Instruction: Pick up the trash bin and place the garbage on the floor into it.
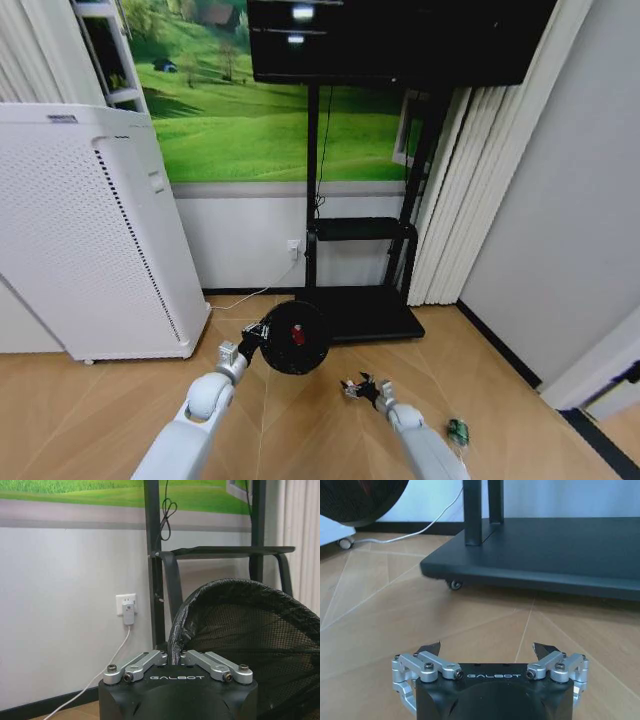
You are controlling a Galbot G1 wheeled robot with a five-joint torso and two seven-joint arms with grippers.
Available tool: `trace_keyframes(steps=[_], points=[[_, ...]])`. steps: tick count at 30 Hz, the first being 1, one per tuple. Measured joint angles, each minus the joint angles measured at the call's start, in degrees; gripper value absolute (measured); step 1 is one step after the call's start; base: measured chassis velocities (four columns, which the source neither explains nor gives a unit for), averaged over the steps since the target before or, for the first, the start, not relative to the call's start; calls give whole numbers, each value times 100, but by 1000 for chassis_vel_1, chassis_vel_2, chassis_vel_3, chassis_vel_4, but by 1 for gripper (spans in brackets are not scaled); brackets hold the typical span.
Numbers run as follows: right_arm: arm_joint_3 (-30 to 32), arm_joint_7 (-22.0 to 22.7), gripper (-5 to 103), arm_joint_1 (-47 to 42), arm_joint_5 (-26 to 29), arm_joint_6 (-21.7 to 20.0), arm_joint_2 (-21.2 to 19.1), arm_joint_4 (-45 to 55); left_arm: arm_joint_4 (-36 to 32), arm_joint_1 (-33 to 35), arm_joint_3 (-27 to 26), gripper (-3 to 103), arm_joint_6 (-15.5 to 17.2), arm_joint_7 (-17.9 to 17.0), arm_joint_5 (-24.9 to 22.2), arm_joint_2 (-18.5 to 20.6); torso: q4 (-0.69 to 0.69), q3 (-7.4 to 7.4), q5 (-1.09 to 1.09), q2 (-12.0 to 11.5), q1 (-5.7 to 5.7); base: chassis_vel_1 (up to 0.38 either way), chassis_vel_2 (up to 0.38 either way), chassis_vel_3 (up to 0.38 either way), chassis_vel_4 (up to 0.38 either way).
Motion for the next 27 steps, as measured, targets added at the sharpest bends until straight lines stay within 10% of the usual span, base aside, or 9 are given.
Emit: trace_keyframes(steps=[8,27], points=[[108,-371,100,-431,-265,-506,-135,558,83,-16,-12,3,-10,47,-18,-28,-2,-1,0,0,0,-61,64,52,-41],[243,-55,100,-389,-402,-187,-23,-47,123,-3,-151,3,-32,93,-100,1,2,-1,0,0,-1,13,-13,-15,16]])
